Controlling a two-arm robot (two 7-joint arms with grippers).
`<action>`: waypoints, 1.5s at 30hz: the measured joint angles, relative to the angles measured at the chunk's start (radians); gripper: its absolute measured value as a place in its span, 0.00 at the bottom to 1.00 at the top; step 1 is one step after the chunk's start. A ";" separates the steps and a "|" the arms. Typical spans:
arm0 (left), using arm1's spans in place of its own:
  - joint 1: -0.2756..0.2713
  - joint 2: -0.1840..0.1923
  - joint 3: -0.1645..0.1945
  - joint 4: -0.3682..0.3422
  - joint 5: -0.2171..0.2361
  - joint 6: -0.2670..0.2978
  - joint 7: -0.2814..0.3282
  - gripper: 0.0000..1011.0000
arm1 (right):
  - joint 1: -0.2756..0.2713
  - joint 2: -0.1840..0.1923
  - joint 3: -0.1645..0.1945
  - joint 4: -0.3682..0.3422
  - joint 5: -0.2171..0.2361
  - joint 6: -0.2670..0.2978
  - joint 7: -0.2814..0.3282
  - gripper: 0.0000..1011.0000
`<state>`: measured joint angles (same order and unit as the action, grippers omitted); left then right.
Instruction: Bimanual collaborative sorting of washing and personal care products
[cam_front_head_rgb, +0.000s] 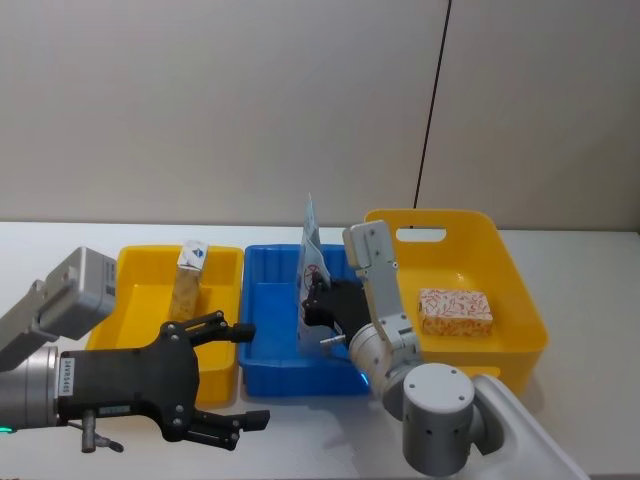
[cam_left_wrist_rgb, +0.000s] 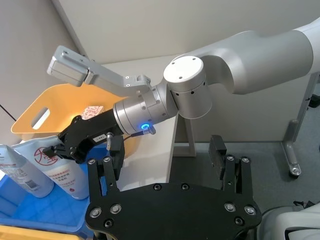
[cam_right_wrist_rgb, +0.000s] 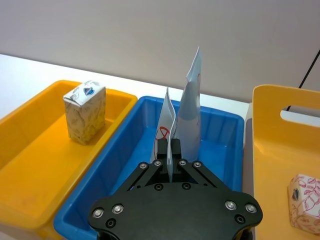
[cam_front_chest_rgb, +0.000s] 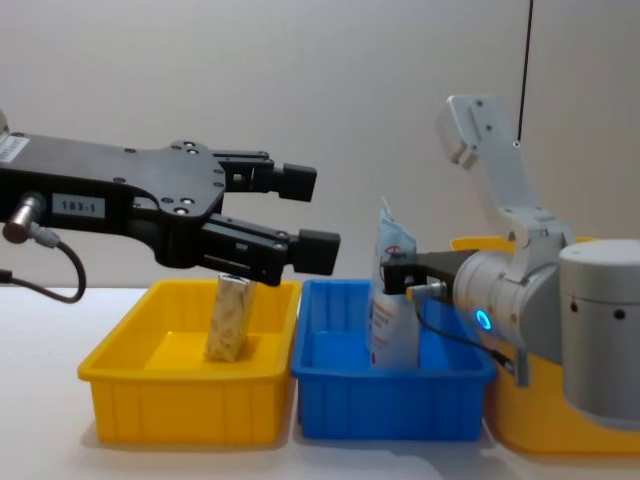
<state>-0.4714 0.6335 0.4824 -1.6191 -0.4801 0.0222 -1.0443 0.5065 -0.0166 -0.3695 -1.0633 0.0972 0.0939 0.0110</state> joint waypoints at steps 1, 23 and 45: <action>0.000 0.000 0.000 0.000 0.000 0.000 0.000 0.99 | -0.001 0.000 0.001 -0.004 0.000 -0.001 0.000 0.01; 0.000 0.000 0.000 0.000 0.000 0.000 0.000 0.99 | -0.036 0.006 0.042 -0.218 0.021 -0.002 0.039 0.00; 0.000 0.000 0.000 0.000 0.000 0.000 0.000 0.99 | -0.035 0.030 0.157 -0.279 0.010 -0.016 -0.034 0.00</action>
<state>-0.4714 0.6335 0.4824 -1.6191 -0.4801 0.0222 -1.0444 0.4713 0.0138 -0.2122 -1.3426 0.1070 0.0775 -0.0230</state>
